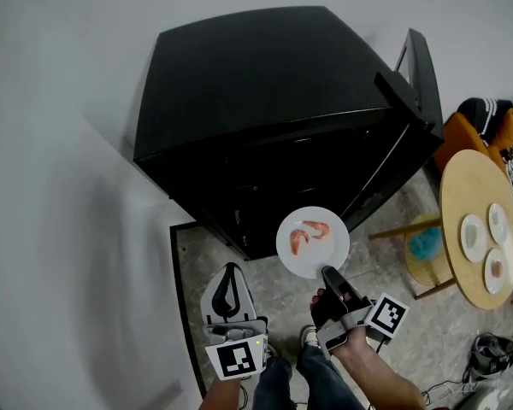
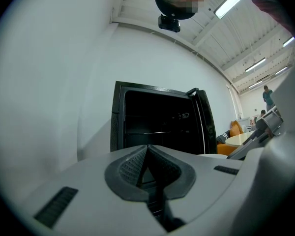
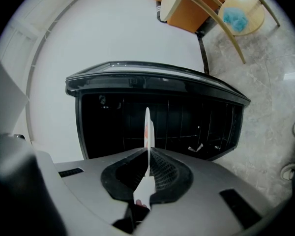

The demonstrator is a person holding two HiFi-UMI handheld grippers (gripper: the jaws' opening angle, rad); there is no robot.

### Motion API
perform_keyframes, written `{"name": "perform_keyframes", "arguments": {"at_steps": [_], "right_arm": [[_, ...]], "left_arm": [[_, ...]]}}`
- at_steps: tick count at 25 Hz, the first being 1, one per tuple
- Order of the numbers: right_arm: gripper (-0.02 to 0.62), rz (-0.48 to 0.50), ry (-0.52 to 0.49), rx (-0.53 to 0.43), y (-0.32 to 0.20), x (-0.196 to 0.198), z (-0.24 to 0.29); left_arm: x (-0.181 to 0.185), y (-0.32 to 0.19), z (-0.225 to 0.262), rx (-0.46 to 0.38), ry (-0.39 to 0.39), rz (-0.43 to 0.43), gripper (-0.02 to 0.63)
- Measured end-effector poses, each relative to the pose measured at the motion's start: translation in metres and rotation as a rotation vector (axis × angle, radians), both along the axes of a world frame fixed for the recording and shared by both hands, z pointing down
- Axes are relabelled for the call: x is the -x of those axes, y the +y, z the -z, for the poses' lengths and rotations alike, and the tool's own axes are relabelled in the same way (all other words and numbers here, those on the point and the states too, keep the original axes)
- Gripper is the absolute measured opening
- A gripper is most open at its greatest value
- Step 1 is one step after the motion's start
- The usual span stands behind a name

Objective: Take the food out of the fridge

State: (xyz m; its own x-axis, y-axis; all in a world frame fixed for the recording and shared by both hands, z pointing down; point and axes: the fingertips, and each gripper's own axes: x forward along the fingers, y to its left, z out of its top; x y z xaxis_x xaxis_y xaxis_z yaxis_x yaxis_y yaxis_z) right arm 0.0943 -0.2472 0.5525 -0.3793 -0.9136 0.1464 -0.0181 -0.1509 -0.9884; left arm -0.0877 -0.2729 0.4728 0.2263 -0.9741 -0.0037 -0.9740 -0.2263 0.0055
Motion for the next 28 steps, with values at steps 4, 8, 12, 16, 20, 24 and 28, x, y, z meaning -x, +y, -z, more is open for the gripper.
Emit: {"name": "perform_keyframes", "arguments": {"at_steps": [4, 8, 12, 16, 20, 24, 28], "right_arm": [[0.032, -0.003, -0.001, -0.007, 0.004, 0.001, 0.016], [0.032, -0.008, -0.005, 0.012, 0.013, 0.0, 0.025], [0.032, -0.013, -0.005, 0.018, 0.021, -0.002, 0.038], [0.032, -0.011, -0.008, 0.022, 0.028, 0.0, 0.054], [0.032, -0.002, -0.015, 0.017, 0.032, 0.004, 0.071], [0.032, 0.014, -0.016, 0.007, 0.036, 0.008, 0.089], [0.032, 0.032, -0.026, 0.011, 0.043, 0.015, 0.102]], "left_arm": [[-0.001, 0.003, 0.016, -0.027, -0.03, -0.018, 0.012], [-0.001, 0.011, 0.03, -0.013, 0.004, -0.005, 0.012], [0.0, 0.018, 0.044, -0.003, 0.037, 0.006, 0.013], [0.003, 0.025, 0.059, -0.007, 0.038, 0.005, 0.013], [0.006, 0.028, 0.072, -0.017, 0.043, 0.007, 0.013], [0.009, 0.03, 0.087, -0.031, 0.014, 0.004, 0.012], [0.013, 0.032, 0.099, -0.031, 0.0, 0.002, 0.012]]}}
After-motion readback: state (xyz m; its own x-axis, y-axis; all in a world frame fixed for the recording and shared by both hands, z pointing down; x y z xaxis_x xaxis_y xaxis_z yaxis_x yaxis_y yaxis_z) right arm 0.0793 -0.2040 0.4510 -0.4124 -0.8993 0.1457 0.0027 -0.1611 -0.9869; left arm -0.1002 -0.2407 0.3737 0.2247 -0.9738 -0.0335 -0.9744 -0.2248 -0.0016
